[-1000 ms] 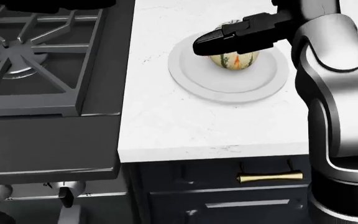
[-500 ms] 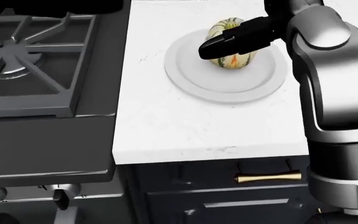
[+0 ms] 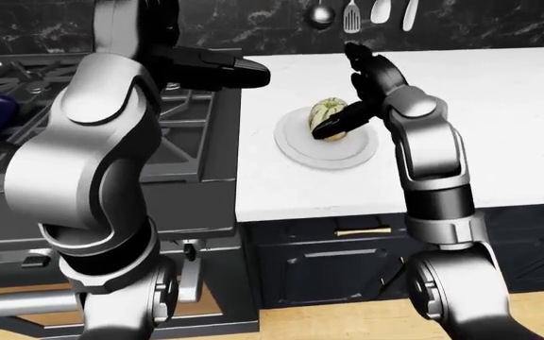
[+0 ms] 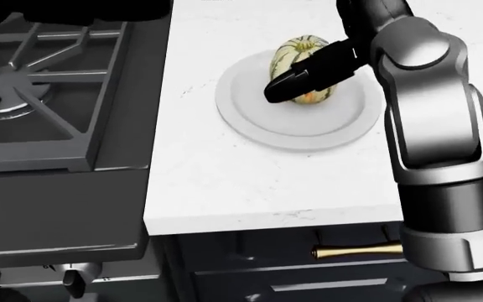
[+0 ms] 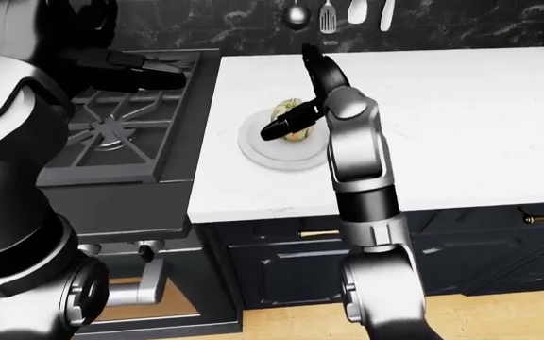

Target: Pick the squash from the plate and place it in the pan.

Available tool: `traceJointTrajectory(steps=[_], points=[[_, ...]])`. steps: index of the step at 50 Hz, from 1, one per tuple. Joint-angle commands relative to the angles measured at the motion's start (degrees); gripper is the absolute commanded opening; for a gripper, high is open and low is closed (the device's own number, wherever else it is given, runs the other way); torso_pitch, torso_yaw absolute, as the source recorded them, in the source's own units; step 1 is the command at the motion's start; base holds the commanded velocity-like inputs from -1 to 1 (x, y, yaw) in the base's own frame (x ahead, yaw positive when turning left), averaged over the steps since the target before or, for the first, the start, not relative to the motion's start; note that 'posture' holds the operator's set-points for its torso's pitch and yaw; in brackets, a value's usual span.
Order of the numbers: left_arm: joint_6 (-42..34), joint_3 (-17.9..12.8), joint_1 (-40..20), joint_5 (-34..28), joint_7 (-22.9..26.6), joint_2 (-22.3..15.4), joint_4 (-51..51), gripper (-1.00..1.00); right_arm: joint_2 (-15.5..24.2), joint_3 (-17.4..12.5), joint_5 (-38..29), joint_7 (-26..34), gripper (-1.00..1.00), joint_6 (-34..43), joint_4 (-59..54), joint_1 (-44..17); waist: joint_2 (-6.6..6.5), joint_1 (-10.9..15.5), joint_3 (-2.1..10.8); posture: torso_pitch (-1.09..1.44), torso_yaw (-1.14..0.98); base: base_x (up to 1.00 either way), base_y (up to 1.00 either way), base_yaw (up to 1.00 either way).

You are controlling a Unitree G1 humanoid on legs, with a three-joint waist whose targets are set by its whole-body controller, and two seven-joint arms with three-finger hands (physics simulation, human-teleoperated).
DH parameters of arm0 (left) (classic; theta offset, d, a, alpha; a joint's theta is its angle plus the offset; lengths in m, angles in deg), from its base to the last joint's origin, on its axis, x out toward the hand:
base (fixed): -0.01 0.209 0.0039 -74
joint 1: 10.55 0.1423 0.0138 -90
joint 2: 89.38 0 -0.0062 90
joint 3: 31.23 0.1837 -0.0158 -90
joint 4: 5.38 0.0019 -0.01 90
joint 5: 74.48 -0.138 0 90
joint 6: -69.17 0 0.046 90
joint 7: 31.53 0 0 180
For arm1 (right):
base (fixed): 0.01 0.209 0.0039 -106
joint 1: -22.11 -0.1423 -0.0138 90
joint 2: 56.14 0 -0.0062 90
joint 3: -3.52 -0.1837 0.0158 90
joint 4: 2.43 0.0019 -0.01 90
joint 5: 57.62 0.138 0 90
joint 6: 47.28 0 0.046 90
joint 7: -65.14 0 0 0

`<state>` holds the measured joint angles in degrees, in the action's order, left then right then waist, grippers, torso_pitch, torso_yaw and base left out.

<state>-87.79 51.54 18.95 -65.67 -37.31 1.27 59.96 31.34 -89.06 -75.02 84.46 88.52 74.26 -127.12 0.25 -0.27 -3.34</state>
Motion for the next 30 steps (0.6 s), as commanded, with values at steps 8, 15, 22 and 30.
traceJointTrajectory(steps=[8, 15, 22, 30], points=[[2.08, -0.36, -1.6, -0.48, -0.02, -0.43, -0.85, 1.0, 0.01, -0.56, -0.99, 0.66, 1.0, -2.72, -0.14, -1.87, -0.09, -0.03, 1.77, 0.0, 0.0, 0.0, 0.0, 0.0], [1.87, -0.37, -1.8, -0.52, 0.03, -0.41, -0.87, 1.0, 0.04, -0.74, -1.37, 0.64, 1.0, -3.57, -1.44, -1.4, -0.13, -0.04, 1.76, 0.0, 0.0, 0.0, 0.0, 0.0], [1.39, -0.36, -1.95, -0.53, 0.03, -0.33, -1.28, 1.0, 0.44, -1.0, -1.35, 0.4, 1.0, -4.34, -2.93, -1.16, -0.11, 0.01, 1.85, 0.0, 0.0, 0.0, 0.0, 0.0], [1.25, -0.3, -1.91, -0.54, 0.0, -0.17, -1.41, 1.0, 1.11, -1.19, -1.63, 0.12, 1.0, -5.09, -4.27, -1.23, -0.06, 0.09, 1.95, 0.0, 0.0, 0.0, 0.0, 0.0]])
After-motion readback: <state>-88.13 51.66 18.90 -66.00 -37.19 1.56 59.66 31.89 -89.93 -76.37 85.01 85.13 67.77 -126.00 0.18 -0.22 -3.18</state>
